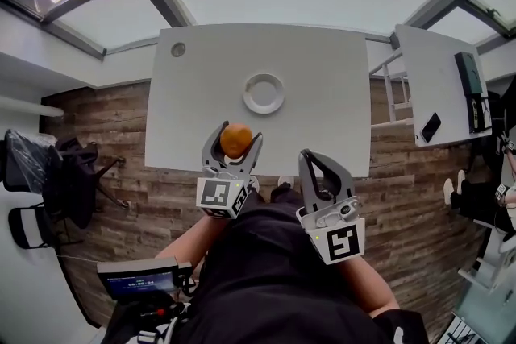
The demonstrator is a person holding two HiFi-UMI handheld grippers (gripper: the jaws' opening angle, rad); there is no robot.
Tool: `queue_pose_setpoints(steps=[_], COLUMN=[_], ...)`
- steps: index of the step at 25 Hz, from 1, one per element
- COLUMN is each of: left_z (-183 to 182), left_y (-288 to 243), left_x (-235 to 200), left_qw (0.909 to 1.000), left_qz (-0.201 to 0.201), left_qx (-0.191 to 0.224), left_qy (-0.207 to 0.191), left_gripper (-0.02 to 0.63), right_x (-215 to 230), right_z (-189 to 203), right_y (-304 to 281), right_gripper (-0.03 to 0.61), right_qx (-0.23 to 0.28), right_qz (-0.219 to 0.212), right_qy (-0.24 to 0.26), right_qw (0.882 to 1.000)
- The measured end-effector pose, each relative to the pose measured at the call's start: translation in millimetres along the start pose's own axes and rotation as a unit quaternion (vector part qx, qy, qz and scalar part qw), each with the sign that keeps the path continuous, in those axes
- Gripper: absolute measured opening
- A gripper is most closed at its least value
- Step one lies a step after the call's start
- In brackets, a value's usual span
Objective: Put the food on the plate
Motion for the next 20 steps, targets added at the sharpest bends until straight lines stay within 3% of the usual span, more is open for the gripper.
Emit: queue_pose_setpoints(steps=[7, 12, 17, 20], left_z=[15, 39, 54, 69], left_y=[-39, -60, -74, -89], left_x=[-7, -14, -16, -22], left_qw=[0.9996, 0.9985, 0.9969, 0.9960], left_qz=[0.002, 0.010, 0.021, 0.017], left_qx=[-0.022, -0.054, -0.075, -0.087], left_qy=[-0.020, 0.008, -0.010, 0.001], left_gripper=[0.325, 0.326, 0.326, 0.327], right_x=[17, 21, 26, 32], right_z=[8, 11, 8, 11], right_y=[5, 9, 4, -3], right_gripper=[0.008, 0.008, 0.008, 0.008], right_qx=[-0.010, -0.015, -0.012, -0.013], right_qz=[0.016, 0.019, 0.024, 0.030], right_qy=[-0.013, -0.014, -0.010, -0.011], right_qw=[1.000, 1.000, 1.000, 0.999])
Point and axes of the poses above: the fingertips, and each gripper's own axes: y backward along the fingers, x to its right, z out of its underside, the point moved 9 cm from there along y, backward along the fingers, and after that the axes turned 4 degrees about x, right-handed, at the moved point
